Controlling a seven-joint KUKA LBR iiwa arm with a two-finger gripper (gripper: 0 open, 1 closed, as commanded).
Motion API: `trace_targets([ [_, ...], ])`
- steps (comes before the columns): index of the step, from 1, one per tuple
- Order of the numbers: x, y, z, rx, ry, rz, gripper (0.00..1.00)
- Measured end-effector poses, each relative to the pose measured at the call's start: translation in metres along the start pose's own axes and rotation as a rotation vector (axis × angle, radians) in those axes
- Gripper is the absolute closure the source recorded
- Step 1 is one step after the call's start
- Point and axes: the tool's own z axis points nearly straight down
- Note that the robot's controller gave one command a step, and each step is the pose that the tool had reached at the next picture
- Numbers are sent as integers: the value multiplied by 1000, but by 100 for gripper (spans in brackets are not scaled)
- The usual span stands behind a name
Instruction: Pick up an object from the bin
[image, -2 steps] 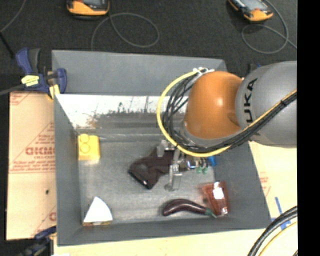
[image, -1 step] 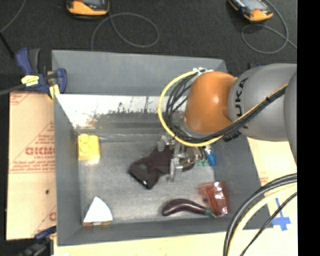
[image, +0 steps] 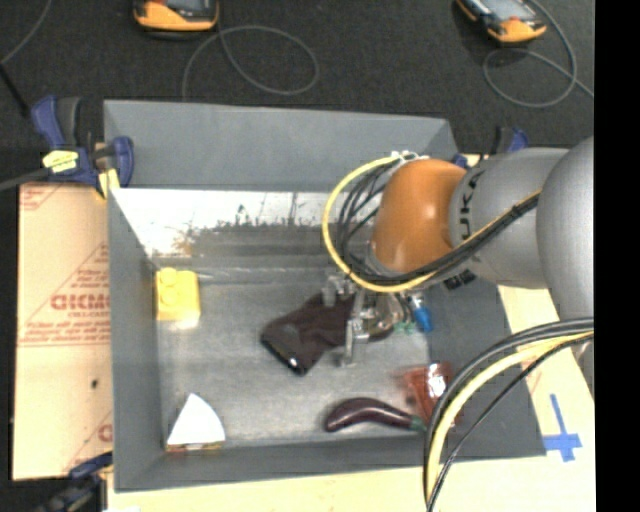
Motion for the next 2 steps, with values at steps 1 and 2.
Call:
trace_targets([
  [1, -20, 8, 0, 0, -9, 36, 0],
  [2, -6, 1, -1, 1, -7, 10, 0],
])
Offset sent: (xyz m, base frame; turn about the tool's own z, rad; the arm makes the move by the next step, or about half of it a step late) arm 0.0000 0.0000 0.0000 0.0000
